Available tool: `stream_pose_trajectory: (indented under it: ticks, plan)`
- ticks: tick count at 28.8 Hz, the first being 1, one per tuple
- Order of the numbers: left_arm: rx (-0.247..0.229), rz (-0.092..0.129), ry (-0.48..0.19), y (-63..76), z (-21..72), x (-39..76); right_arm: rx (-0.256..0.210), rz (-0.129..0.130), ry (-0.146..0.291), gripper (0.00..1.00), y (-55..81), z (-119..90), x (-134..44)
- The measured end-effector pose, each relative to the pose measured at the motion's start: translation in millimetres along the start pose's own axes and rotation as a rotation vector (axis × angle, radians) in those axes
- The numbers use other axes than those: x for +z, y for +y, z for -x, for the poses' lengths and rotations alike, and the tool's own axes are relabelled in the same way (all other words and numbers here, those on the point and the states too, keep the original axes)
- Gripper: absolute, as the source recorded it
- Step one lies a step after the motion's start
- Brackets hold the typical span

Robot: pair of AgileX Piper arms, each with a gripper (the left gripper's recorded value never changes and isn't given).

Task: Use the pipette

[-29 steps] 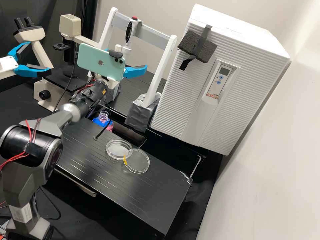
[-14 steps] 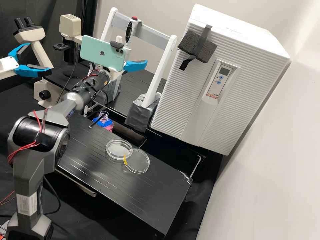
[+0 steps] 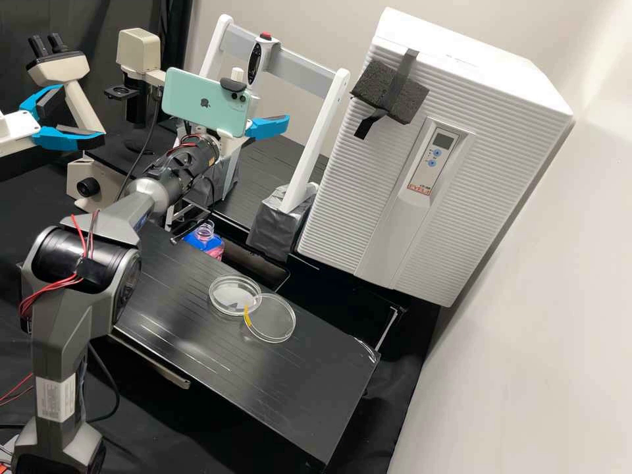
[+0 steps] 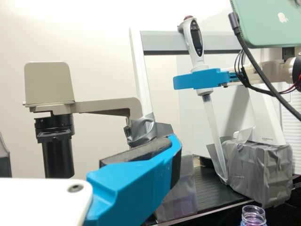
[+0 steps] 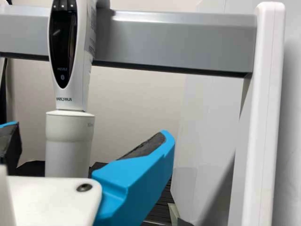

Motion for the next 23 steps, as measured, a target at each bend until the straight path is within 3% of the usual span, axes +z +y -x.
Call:
stream_pose_trajectory:
  ticks: [3,14,23]
  plan:
    - [0.0,0.0,0.0,0.0,0.0,0.0,0.0,0.012,0.0,0.0,0.0,0.0,0.0]
    - [0.0,0.0,0.0,0.0,0.0,0.0,0.001,0.001,-0.009,0.0,0.1,0.0,0.9]
    - [0.0,0.0,0.0,0.0,0.0,0.0,0.004,0.018,0.003,0.0,1.2,-0.3,-5.3]
